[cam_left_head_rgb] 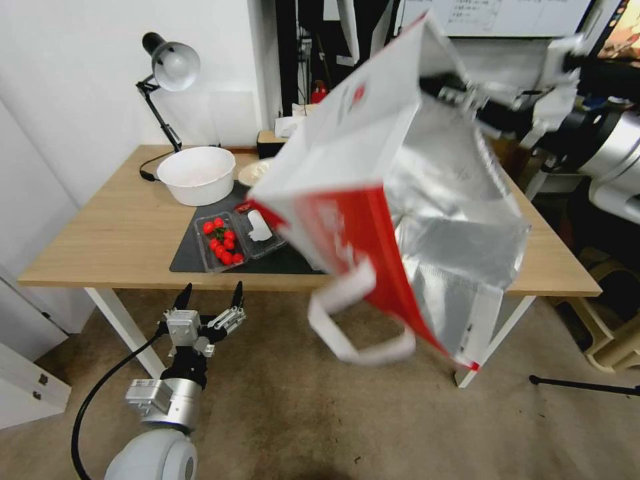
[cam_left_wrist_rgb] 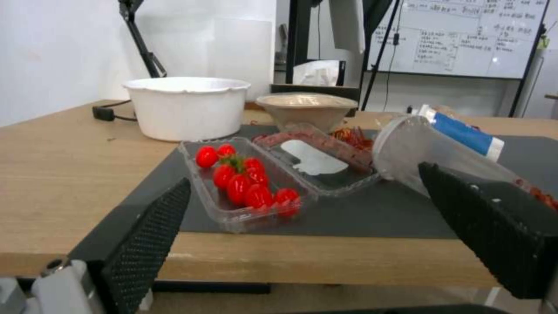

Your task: Pick up the food delivery bag from the floor and place it on the table.

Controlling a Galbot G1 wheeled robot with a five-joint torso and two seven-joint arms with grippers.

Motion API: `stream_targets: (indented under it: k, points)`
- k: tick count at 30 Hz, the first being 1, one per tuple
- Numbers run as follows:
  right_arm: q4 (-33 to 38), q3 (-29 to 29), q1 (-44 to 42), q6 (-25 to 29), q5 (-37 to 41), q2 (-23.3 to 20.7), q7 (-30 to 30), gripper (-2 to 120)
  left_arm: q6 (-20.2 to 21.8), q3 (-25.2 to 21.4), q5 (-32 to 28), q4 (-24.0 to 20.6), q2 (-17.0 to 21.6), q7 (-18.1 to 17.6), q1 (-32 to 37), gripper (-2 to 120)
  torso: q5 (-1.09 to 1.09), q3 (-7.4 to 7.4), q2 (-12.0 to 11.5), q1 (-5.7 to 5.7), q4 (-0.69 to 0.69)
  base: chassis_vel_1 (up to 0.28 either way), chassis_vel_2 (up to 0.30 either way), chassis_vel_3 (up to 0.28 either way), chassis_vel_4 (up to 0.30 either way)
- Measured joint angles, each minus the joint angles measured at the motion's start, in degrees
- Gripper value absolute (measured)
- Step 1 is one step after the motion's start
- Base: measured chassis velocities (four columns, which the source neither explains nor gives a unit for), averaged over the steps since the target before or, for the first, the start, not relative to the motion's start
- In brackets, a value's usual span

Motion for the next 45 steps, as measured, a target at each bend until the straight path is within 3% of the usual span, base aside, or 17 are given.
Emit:
stream_targets:
  k: [11, 16, 20, 45]
  points:
    - [-1.9, 7.0, -1.1, 1.0, -3.7, 3.4, 18.0, 0, 0.0, 0.0, 0.1, 0.0, -0.2, 0.1, 0.0, 99, 0.00, -0.02, 0.0, -0.02, 0.00, 0.000, 0.000, 0.000, 0.000]
    - [-1.7, 7.8, -2.6, 0.7, -4.8, 4.7, 24.4, 0, 0.0, 0.1, 0.1, 0.0, -0.1, 0.2, 0.0, 99, 0.00, -0.02, 0.0, -0.02, -0.01, 0.000, 0.000, 0.000, 0.000]
    - [-1.2, 7.7, -3.5, -0.1, -5.3, 7.2, 33.1, 0, -0.2, 0.1, 0.2, 0.0, -0.2, 0.2, 0.2, 98, 0.00, -0.02, 0.0, -0.02, 0.00, 0.000, 0.000, 0.000, 0.000]
    - [1.1, 10.8, -12.1, -2.9, -7.3, 13.0, 43.2, 0, -0.4, 0.1, 0.4, 0.5, -0.6, 0.3, 0.1, 98, 0.00, -0.03, 0.0, -0.03, 0.00, 0.000, 0.000, 0.000, 0.000]
